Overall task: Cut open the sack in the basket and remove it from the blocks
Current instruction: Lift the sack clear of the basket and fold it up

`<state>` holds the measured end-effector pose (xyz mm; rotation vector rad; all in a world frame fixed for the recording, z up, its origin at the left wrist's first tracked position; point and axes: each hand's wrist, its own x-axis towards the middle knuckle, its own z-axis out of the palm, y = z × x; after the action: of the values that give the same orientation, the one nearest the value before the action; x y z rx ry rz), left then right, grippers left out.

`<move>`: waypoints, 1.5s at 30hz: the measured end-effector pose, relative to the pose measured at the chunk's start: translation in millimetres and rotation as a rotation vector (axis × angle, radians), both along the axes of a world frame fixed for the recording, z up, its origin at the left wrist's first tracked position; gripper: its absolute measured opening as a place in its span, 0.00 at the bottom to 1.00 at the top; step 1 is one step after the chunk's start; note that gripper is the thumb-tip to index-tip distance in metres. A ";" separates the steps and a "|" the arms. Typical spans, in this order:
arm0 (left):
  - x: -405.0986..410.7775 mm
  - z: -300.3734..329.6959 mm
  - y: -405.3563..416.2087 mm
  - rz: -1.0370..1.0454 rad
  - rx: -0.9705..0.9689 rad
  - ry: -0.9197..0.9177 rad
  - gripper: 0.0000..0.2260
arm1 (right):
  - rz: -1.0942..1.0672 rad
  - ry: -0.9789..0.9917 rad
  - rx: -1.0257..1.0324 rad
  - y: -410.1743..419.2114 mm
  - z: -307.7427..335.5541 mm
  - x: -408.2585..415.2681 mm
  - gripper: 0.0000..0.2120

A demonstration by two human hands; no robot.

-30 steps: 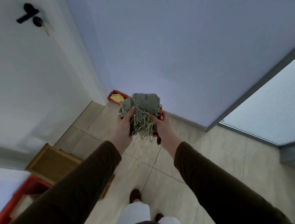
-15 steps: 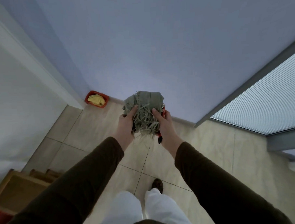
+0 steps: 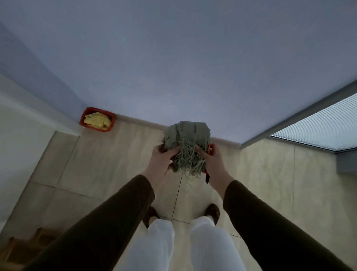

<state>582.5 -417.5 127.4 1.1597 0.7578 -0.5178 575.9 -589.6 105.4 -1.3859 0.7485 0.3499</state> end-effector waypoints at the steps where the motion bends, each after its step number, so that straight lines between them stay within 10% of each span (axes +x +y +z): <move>1: 6.3 -16.5 -5.5 0.000 0.001 -0.003 0.26 | -0.001 -0.005 -0.018 -5.7 -17.2 6.9 0.27; 25: 123.5 -468.6 -102.1 -0.193 0.201 -0.046 0.30 | -0.003 0.141 -0.075 -104.7 -477.6 110.4 0.24; 35: 160.1 -539.7 -109.9 -0.484 0.627 -0.076 0.32 | -0.079 0.171 -0.053 -108.9 -549.7 135.3 0.22; 45: 166.7 -552.3 -118.6 -0.285 0.448 0.126 0.33 | -0.111 0.290 -0.043 -105.0 -561.3 139.7 0.22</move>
<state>749.2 -536.2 -424.9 1.6786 0.8469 -0.6842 715.6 -694.6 -455.9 -1.3427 1.0721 0.4554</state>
